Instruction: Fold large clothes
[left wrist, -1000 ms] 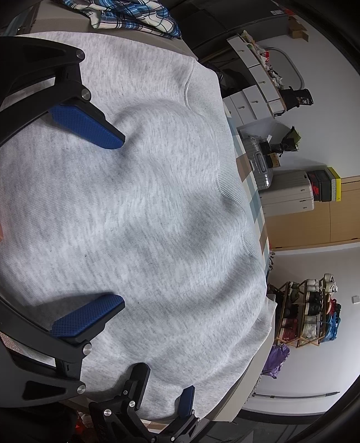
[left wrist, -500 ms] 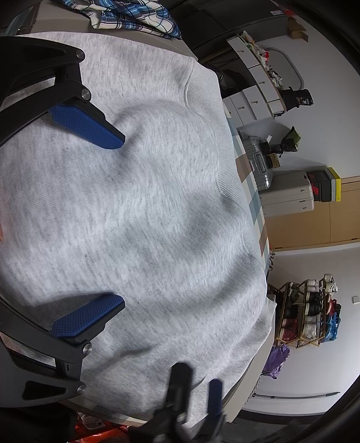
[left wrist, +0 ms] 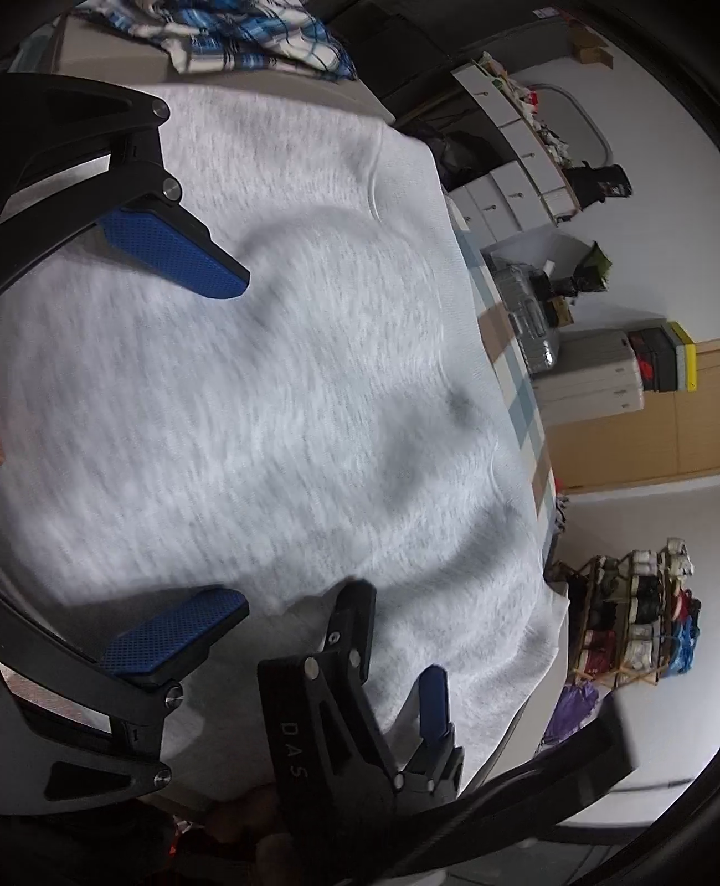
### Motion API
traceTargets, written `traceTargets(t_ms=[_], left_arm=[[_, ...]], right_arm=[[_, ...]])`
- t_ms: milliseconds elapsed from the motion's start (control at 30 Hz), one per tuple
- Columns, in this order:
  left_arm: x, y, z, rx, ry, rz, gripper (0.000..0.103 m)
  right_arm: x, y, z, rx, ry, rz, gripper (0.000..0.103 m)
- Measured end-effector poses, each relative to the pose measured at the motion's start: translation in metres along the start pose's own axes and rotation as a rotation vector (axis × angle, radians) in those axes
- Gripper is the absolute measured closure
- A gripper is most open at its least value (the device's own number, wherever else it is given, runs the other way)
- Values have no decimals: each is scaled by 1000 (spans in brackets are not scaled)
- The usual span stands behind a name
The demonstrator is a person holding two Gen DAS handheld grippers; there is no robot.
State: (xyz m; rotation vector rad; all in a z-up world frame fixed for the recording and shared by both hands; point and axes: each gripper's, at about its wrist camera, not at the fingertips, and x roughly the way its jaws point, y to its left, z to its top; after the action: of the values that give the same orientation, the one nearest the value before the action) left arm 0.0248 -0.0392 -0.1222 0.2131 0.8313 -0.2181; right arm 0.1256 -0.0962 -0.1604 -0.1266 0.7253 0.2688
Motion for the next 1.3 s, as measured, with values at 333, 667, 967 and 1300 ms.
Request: traceTargets(t_ms=[333,667,967,1300], left_arm=[[28,94,-21,-344,38,-105,1],[36,92,-17,-299,21,-70,1],[24,82,-27,-301,14,-73,1],[23,83,-29,-305,16,-81,1]], right_arm=[[-3,-1,-4,3,-8,3,0],[-5,0,-4,2,-12,1,0],[-15,3,7,-41,33,25,0],[48,-8,59,-3,118,-30,0]])
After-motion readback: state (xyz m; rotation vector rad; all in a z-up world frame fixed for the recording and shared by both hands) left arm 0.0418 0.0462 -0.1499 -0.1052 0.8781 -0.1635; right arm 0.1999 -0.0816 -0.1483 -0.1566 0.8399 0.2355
